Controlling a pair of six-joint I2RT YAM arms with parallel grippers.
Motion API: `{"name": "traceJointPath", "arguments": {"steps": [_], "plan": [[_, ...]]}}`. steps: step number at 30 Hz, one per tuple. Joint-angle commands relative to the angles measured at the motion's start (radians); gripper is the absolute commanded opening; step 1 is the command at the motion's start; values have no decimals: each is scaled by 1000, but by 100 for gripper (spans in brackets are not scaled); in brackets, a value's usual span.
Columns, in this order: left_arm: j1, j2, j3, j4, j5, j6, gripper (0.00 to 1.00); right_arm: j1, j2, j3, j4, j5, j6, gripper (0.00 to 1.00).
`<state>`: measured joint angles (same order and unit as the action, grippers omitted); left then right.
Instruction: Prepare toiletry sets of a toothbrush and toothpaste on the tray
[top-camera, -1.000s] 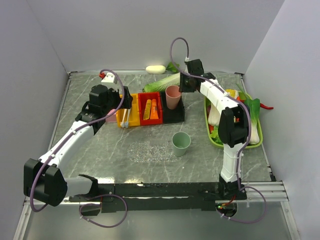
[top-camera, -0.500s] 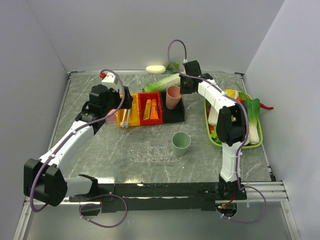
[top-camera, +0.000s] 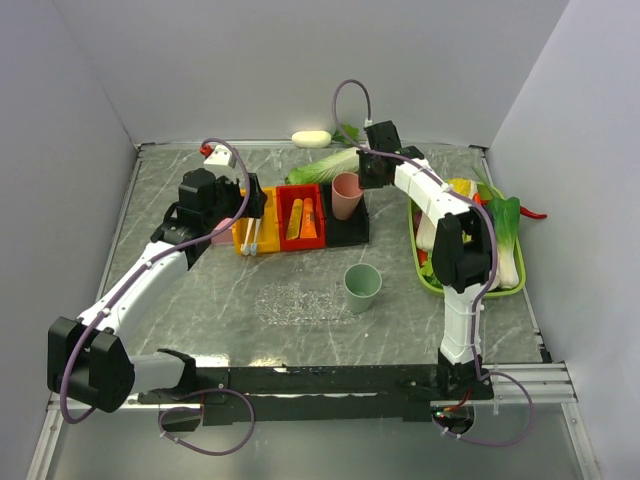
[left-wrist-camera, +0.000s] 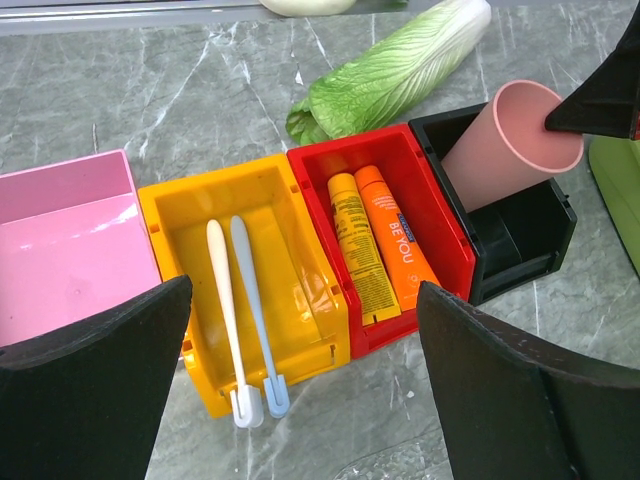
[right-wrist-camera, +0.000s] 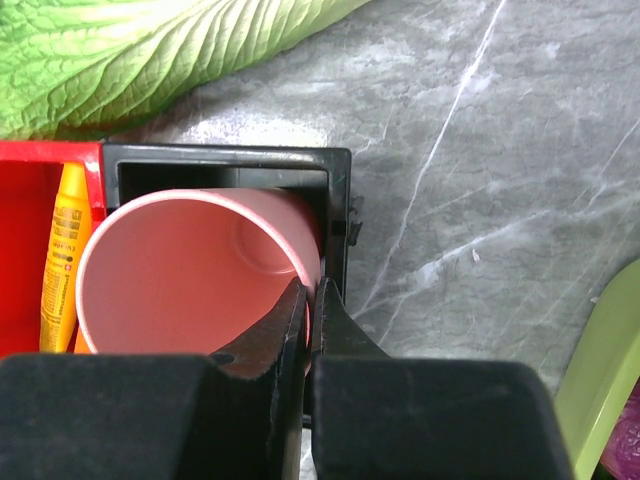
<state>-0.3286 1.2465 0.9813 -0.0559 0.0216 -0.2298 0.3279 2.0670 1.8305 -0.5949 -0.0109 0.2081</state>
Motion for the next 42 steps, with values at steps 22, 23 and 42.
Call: {"name": "traceJointPath", "arguments": {"steps": [22,23,42], "plan": [[-79,-406,-150,18,-69,-77,96,250,-593,-243,-2,209,-20,0],[-104,-436,-145,-11,-81,-115,95,287,-625,-281,10,210,-12,0],[-675,-220,42,-231,-581,-391,94,502,-743,-516,147,278,132,0]]}}
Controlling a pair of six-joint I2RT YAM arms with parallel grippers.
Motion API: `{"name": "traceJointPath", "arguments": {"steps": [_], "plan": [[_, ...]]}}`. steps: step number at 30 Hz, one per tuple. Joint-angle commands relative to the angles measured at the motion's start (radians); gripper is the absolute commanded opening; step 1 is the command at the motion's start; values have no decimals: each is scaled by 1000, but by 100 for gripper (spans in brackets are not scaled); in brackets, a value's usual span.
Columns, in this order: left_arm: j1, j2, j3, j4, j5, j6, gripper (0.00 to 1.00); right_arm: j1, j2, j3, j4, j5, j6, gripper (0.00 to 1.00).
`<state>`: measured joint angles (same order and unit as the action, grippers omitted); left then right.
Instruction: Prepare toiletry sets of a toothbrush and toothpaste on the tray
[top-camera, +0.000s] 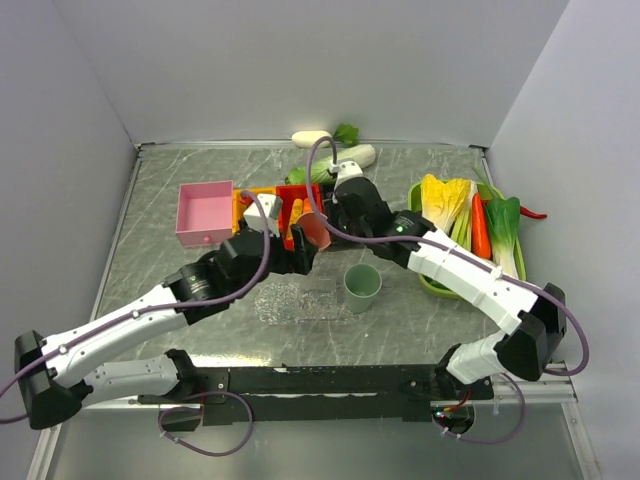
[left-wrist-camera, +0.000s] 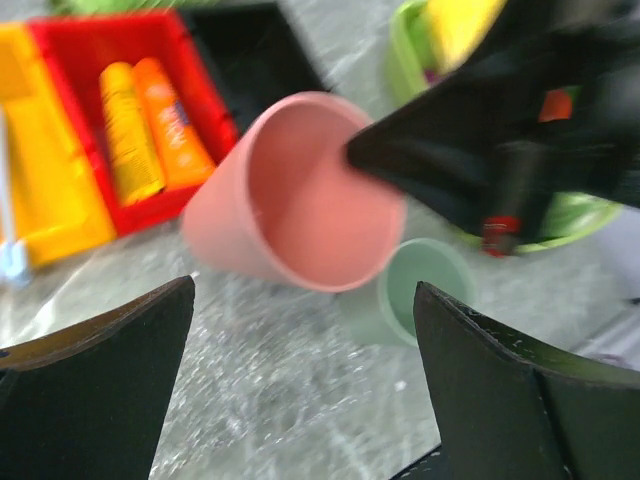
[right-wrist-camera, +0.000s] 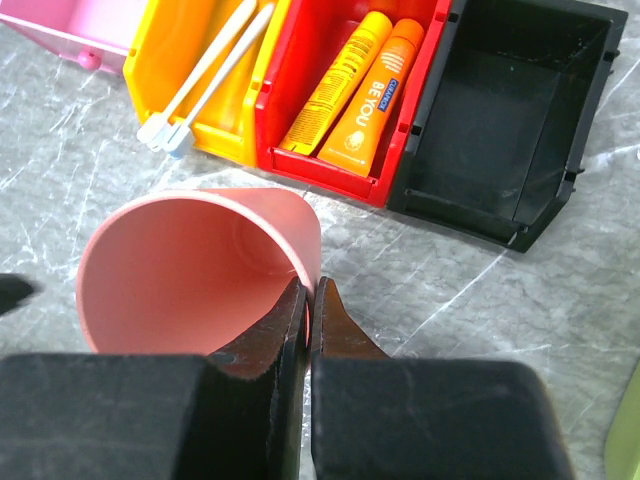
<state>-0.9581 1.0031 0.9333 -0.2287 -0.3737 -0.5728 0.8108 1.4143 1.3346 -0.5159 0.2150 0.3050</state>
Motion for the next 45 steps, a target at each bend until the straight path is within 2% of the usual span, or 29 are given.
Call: {"name": "traceJointPath", "arguments": {"steps": [1,5,13,25,30,31,32,35,45], "plan": [[-56,35,99,-72,-226,-52,94,22,-107,-31,74,55,39,0],[-65,107,151,-179,-295,-76,93,30,-146,-77,99,61,51,0],[-68,130,163,-112,-295,-64,84,47,-195,-158,102,106,78,0],[-67,222,222,-132,-292,-59,74,67,-215,-175,112,142,71,0],[-67,253,251,-139,-277,-61,59,73,-230,-198,128,138,79,0],[-68,255,252,-141,-271,-61,54,73,-227,-199,129,139,79,0],[-67,258,256,-144,-269,-61,44,74,-224,-199,132,142,75,0],[-67,267,265,-150,-257,-64,33,76,-212,-199,122,153,77,0],[-67,285,291,-167,-226,-65,5,91,-225,-203,140,152,86,0]]}}
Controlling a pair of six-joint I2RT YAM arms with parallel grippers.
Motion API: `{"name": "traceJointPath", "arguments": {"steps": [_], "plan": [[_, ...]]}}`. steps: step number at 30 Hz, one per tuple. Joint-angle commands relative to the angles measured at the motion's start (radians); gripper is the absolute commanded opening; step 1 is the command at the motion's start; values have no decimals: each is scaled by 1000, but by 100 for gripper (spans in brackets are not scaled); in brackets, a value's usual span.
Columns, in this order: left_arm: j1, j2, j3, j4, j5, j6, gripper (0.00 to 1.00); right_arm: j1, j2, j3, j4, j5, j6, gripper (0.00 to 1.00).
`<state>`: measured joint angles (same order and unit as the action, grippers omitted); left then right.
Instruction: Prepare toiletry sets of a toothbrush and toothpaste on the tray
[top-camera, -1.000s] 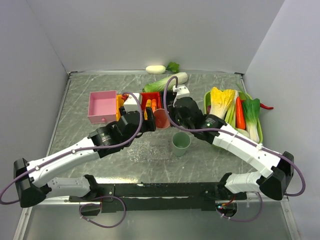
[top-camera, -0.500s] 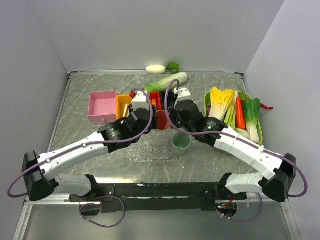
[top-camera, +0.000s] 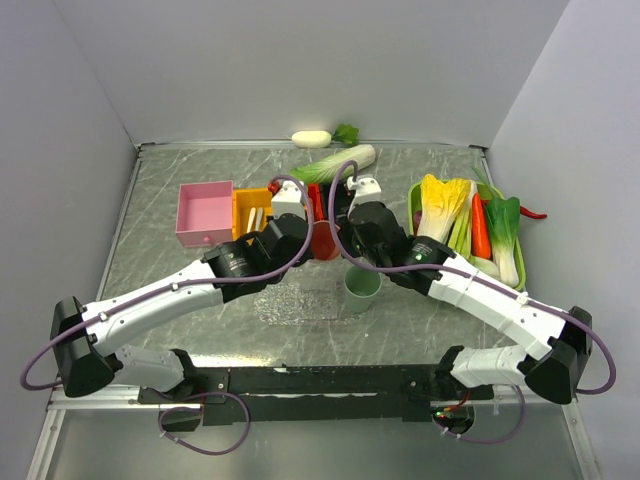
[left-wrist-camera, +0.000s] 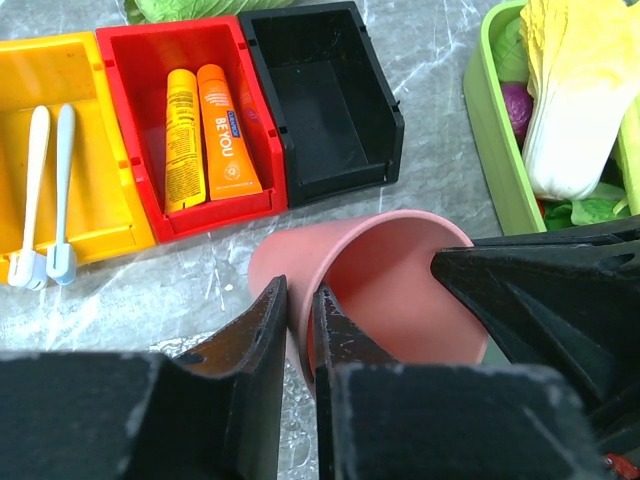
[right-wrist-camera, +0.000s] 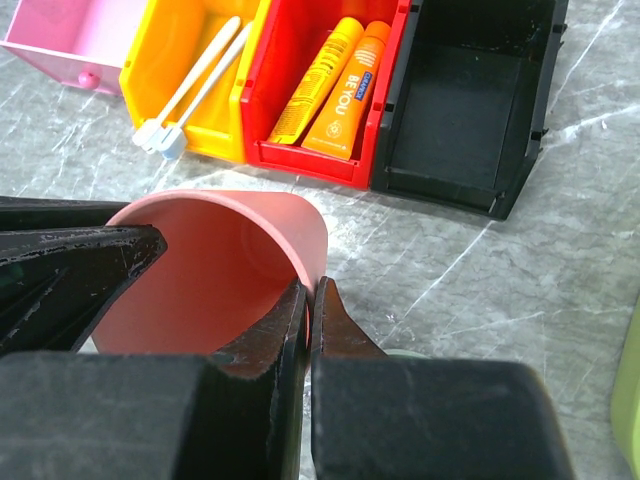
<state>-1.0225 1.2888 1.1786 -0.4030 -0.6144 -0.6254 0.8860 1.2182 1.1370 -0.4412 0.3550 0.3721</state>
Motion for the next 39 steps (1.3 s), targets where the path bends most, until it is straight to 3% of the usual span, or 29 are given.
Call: {"name": "traceJointPath", "arguments": {"steps": [1,8,12,18,32,39], "plan": [[-2,-2,46,12,16,-13,2,14,-29,-3,65,13,22,0],[-2,-19,36,21,31,-11,1,21,-29,-2,76,4,25,15],[-4,-29,44,7,4,-11,1,22,-28,3,76,-10,24,35],[1,-54,56,3,-1,13,1,25,-46,-2,78,-8,30,52],[104,6,142,-77,68,79,1,30,-144,-34,94,22,18,76],[134,27,184,-108,58,147,1,30,-189,12,32,9,-21,80]]}}
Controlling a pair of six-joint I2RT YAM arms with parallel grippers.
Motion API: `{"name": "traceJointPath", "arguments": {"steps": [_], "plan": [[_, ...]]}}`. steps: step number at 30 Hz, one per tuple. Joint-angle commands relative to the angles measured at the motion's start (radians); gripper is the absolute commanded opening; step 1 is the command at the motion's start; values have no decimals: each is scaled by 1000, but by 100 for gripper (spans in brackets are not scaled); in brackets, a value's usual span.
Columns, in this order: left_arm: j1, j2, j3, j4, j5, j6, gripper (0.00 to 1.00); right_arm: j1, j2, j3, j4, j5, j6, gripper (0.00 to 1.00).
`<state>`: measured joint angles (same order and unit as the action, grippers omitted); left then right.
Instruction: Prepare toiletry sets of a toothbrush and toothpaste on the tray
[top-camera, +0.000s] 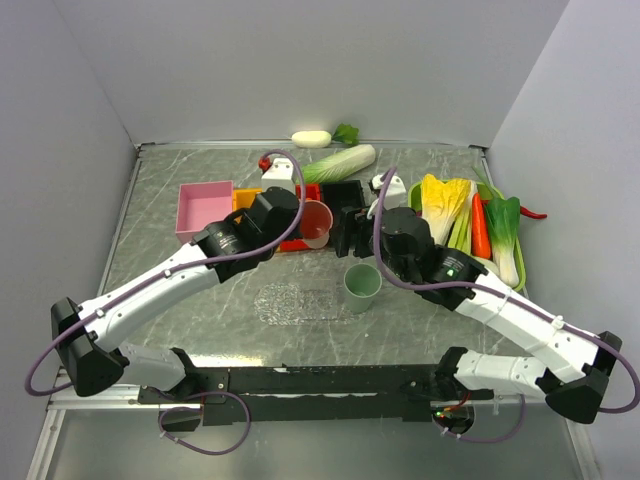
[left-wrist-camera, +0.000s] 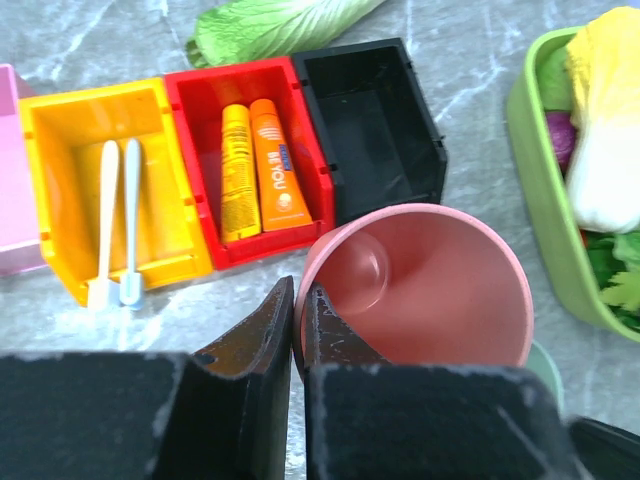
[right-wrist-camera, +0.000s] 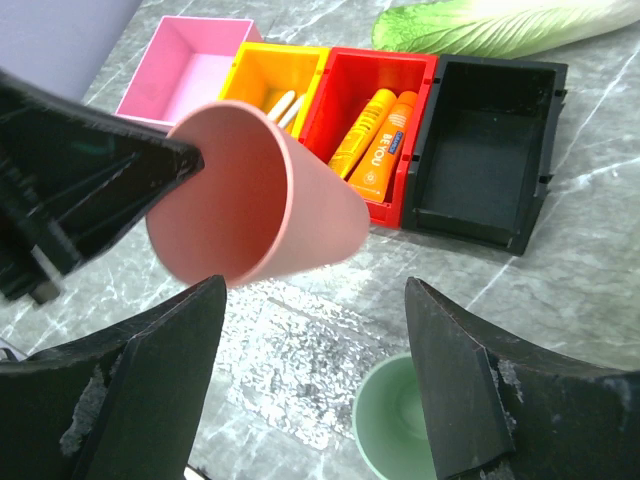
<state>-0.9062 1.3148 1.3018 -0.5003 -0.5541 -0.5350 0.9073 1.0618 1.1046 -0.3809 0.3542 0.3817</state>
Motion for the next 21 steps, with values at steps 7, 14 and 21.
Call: {"name": "traceJointPath", "arguments": {"steps": [7,14,21], "plan": [[107,-75,-4,-61,57,63,1,4,-190,-3,-10,11,-50,89],[148,-206,-73,-144,118,18,1,-56,-230,-25,-44,-9,-92,92],[150,-321,-177,-287,169,-65,1,-303,-318,-144,20,-274,-35,92]]}}
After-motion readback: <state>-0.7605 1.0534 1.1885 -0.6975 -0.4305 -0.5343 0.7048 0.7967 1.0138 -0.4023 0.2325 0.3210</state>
